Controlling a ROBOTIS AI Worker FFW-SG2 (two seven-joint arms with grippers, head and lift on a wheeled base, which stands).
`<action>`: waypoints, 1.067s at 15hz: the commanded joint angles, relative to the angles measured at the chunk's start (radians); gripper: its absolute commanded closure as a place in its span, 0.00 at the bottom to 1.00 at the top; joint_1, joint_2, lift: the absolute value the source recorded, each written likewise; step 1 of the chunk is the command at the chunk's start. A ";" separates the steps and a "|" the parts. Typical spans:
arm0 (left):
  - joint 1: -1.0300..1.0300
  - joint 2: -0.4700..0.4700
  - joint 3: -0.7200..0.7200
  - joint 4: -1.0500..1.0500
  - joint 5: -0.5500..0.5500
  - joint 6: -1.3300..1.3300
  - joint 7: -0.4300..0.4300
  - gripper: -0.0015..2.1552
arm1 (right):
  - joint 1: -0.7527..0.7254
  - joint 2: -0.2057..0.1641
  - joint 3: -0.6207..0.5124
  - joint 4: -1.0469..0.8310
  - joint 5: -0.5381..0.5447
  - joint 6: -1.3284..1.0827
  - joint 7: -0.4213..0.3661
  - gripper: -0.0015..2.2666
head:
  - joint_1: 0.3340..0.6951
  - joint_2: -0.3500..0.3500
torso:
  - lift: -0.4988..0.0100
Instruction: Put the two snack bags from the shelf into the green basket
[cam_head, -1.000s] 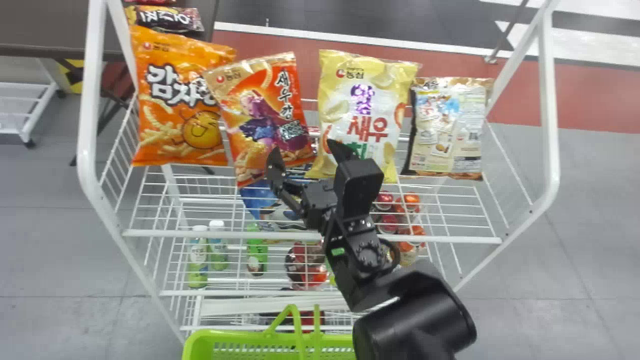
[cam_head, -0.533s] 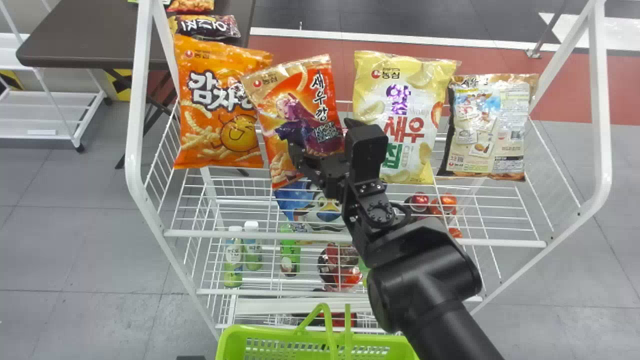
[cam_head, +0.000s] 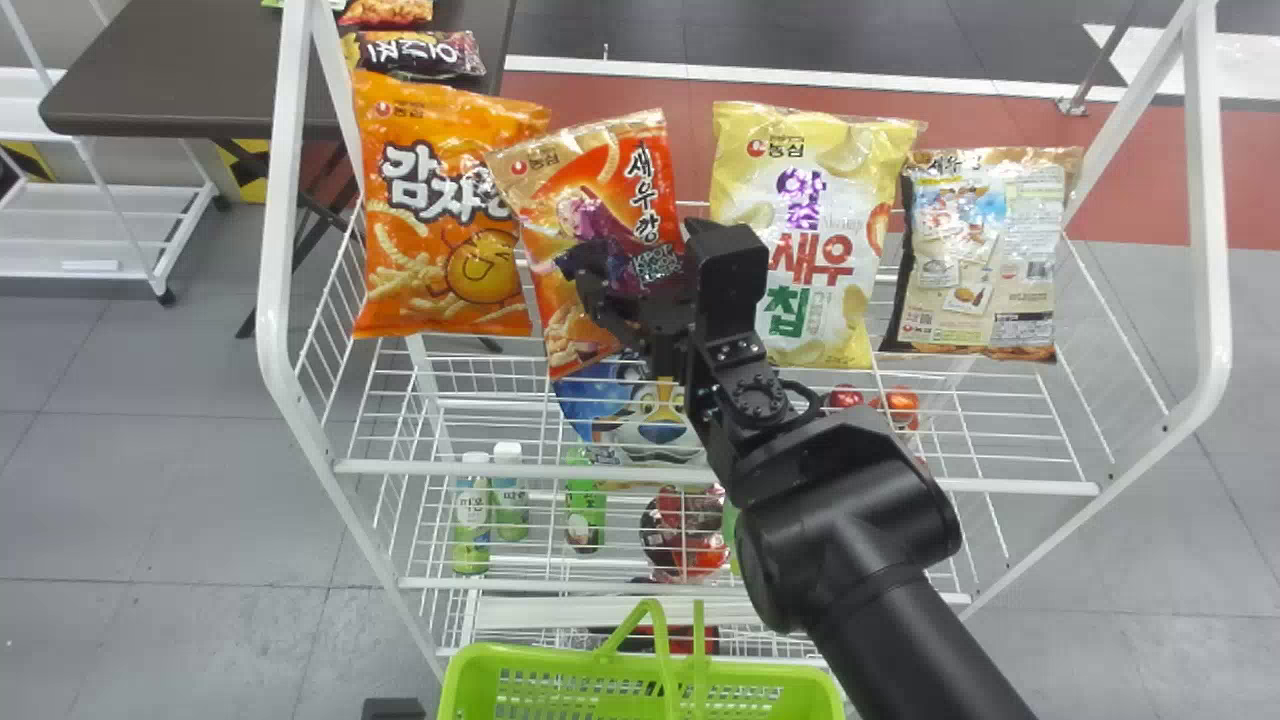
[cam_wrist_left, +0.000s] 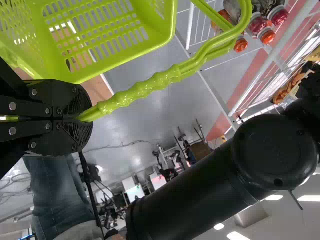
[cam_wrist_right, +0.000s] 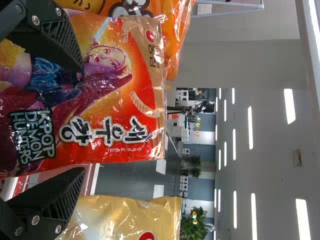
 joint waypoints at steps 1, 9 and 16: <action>-0.005 -0.001 -0.002 0.007 0.003 -0.001 0.000 0.79 | -0.018 0.002 0.004 0.020 -0.005 0.011 0.008 0.05 | 1.00 0.43 | 0.96; -0.025 -0.003 -0.006 0.032 0.012 -0.007 -0.002 0.79 | -0.072 0.002 0.027 0.081 -0.082 0.100 0.155 0.05 | 1.00 0.49 | 0.96; -0.035 -0.001 -0.003 0.059 0.027 -0.026 -0.009 0.79 | -0.164 0.002 0.030 0.209 -0.066 0.067 0.169 0.23 | 1.00 0.48 | 0.96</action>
